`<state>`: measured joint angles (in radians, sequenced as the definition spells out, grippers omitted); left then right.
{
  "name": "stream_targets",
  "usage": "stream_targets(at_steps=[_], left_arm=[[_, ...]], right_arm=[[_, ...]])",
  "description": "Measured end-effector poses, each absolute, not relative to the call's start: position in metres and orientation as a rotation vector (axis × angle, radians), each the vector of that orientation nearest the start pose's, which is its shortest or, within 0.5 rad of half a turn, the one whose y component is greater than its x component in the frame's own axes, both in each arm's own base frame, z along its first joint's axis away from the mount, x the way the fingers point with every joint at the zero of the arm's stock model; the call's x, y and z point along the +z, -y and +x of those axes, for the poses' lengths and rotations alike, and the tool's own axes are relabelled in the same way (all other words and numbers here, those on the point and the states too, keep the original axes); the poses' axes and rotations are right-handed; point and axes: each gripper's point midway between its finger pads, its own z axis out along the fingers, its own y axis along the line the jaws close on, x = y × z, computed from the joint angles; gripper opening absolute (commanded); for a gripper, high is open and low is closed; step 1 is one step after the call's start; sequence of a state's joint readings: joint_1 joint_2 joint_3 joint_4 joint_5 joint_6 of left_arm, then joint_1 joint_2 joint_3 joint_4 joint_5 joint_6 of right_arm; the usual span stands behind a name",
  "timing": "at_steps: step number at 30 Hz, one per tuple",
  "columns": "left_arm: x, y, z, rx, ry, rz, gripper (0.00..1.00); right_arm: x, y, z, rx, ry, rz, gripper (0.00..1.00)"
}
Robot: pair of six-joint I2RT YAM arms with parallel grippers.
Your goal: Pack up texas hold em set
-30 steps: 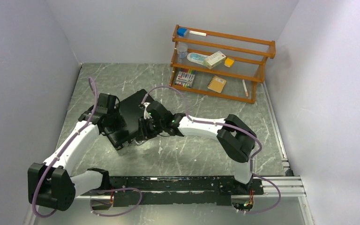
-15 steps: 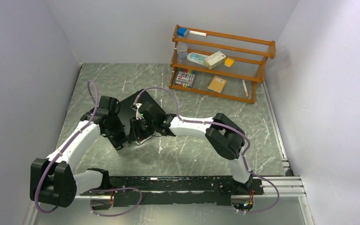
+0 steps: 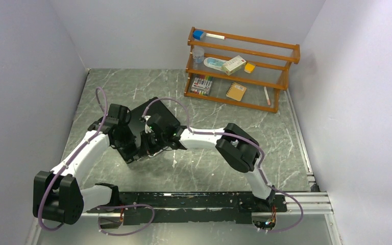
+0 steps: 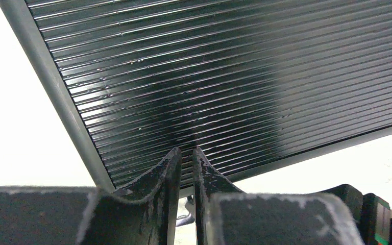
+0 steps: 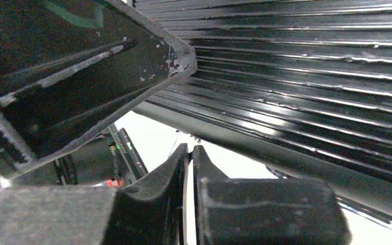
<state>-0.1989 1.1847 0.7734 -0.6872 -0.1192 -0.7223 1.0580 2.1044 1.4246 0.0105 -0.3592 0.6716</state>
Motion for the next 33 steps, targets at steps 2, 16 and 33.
stream_targets(at_steps=[2,16,33], left_arm=[[0.077,0.057,0.249,-0.141,-2.565,-0.726,0.2],[0.078,0.05,0.253,-0.11,-2.57,-0.743,0.2],[0.127,0.049,0.277,-0.176,-2.471,-0.651,0.32]], right_arm=[[0.063,-0.519,0.192,1.224,-2.444,-0.713,0.02],[0.049,-0.519,0.194,1.163,-2.457,-0.728,0.0],[0.057,-0.487,0.203,0.909,-2.31,-0.777,0.21]])
